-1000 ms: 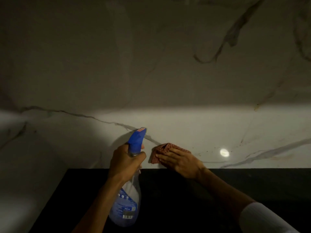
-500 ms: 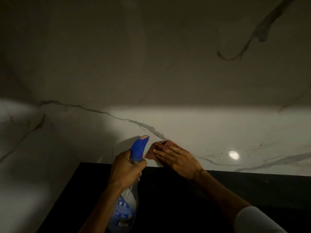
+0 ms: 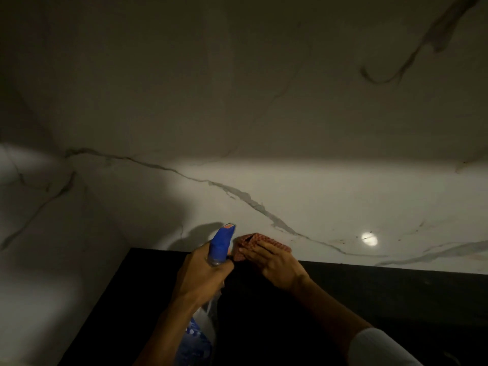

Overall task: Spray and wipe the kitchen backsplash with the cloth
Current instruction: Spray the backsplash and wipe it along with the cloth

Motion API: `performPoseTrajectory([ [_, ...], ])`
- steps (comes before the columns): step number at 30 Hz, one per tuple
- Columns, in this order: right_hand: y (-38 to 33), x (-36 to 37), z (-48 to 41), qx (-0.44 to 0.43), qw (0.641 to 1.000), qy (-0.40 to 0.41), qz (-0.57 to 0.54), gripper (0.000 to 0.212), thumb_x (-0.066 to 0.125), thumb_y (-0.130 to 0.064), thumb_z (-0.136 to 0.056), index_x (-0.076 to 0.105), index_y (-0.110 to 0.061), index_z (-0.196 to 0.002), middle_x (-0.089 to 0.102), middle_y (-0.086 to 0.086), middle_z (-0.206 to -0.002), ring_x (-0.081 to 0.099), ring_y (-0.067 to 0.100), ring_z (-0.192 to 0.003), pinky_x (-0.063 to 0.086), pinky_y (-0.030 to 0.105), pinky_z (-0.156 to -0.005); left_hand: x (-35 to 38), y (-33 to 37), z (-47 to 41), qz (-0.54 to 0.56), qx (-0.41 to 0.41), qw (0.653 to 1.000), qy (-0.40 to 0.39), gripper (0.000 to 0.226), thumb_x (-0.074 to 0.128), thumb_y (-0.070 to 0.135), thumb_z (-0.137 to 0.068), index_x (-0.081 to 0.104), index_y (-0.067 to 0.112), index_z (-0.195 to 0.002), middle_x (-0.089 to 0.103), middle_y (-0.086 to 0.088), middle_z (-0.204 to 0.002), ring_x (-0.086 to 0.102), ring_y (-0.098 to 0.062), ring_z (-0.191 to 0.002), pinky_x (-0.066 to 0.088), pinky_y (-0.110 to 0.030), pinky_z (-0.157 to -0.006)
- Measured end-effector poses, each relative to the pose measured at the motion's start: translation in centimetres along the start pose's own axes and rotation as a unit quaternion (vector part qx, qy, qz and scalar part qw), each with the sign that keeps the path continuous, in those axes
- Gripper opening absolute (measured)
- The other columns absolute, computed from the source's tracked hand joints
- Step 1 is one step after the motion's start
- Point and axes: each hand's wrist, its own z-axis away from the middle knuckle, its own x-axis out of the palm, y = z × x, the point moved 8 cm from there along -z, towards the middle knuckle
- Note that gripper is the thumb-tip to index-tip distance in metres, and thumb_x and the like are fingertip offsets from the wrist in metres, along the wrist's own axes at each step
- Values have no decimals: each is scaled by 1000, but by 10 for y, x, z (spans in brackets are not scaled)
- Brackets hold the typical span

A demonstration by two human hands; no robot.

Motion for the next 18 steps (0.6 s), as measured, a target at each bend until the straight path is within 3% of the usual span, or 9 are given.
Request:
performPoseTrajectory([
  [5,23,18,35,-30,997,-38,56,51,28,-25,-103,10,-12,-149,8,5,-159,1,22,-147,-20,38,-111,2,-7,6,-8,-27,999,-19,19,66,36,-55,64,33,-73,63,0,-49,62,-18,-45,59,-47,-56],
  [8,48,7,56,-36,993,-27,109,56,42,-22,-100,18,-16,-150,10,3,-159,5,20,-146,-20,41,-113,3,-10,9,-26,-32,999,-20,14,70,24,-66,63,35,-71,64,1,-50,63,-18,-48,60,-49,-61],
  [10,62,-17,61,-3,993,34,117,64,59,-21,-91,30,-20,-147,23,0,-156,18,18,-144,4,39,-120,4,-9,11,-30,-29,999,-23,14,72,21,-70,64,33,-71,66,0,-53,66,-20,-50,61,-50,-62],
  [12,69,-40,62,31,986,127,102,64,58,-17,-88,32,-18,-147,26,1,-155,23,19,-143,23,40,-117,9,-6,13,-26,-22,999,-34,15,71,27,-66,64,36,-76,69,-1,-59,69,-23,-54,62,-48,-61],
  [15,71,-47,62,54,977,182,100,60,39,-14,-89,28,-15,-148,25,1,-156,25,20,-142,15,42,-118,15,-2,15,-22,-15,999,-36,23,65,36,-59,64,38,-81,70,-4,-59,68,-24,-53,60,-47,-58],
  [18,60,-16,66,2,985,79,156,57,46,-20,-91,34,-19,-146,24,-1,-155,28,19,-142,4,41,-120,20,-2,12,-11,-15,999,-30,22,64,36,-58,64,33,-80,67,-5,-56,66,-23,-49,58,-49,-57],
])
